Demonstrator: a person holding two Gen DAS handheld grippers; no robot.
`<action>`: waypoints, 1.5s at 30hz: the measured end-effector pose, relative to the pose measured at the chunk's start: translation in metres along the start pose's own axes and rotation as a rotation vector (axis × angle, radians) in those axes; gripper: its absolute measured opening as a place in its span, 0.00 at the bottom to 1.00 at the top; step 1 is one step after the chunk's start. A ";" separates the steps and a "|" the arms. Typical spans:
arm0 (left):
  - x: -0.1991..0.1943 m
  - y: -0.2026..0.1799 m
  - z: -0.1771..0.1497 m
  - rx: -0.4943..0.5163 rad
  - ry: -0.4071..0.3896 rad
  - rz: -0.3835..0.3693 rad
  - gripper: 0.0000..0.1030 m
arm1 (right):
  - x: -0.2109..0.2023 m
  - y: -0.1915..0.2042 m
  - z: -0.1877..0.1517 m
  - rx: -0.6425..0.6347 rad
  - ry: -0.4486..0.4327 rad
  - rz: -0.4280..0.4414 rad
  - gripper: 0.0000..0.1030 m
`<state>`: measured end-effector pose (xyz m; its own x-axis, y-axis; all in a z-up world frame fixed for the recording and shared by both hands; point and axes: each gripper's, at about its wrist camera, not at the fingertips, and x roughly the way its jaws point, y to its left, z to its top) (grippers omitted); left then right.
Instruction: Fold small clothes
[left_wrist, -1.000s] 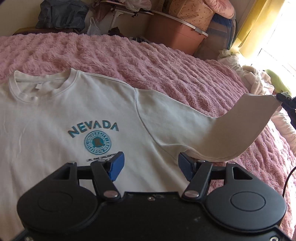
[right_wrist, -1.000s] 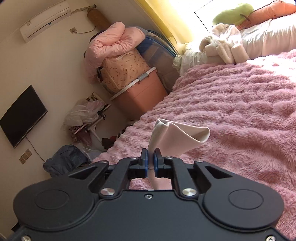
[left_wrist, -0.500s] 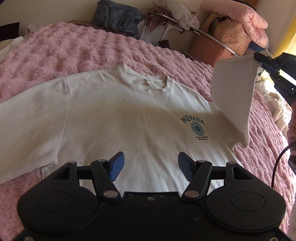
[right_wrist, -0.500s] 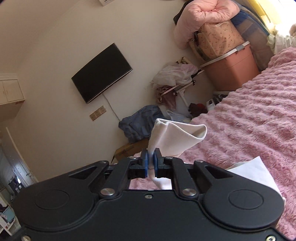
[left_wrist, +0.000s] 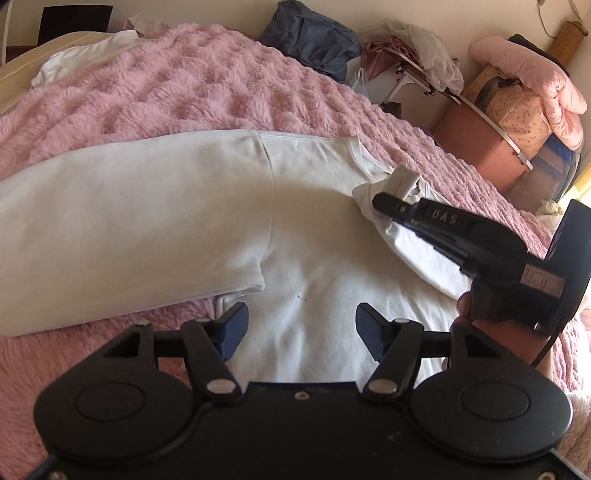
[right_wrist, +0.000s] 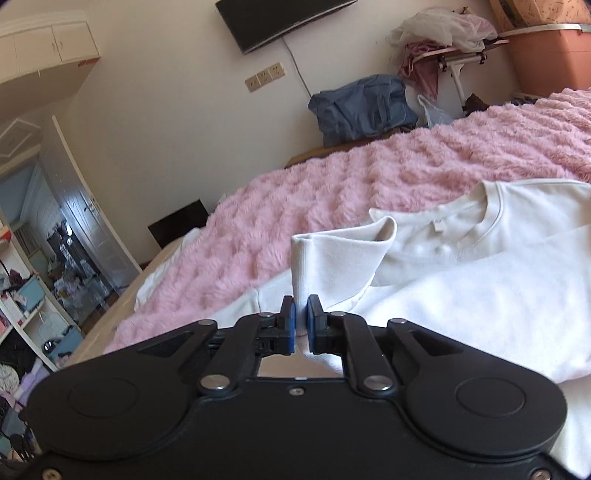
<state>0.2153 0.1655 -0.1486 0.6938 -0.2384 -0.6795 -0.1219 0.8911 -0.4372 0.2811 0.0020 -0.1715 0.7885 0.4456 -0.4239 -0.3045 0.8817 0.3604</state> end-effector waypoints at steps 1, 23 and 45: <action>0.000 0.003 0.001 -0.009 -0.005 0.001 0.66 | 0.005 0.003 -0.008 -0.013 0.023 -0.009 0.08; 0.126 -0.012 0.088 0.066 -0.055 -0.038 0.63 | -0.068 -0.039 -0.025 -0.183 0.091 -0.022 0.23; 0.091 0.001 0.078 -0.009 -0.229 -0.125 0.02 | -0.083 -0.179 0.027 -0.138 -0.009 -0.489 0.39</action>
<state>0.3334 0.1748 -0.1646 0.8463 -0.2519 -0.4693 -0.0310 0.8563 -0.5156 0.2840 -0.1972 -0.1786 0.8608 -0.0252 -0.5084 0.0340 0.9994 0.0080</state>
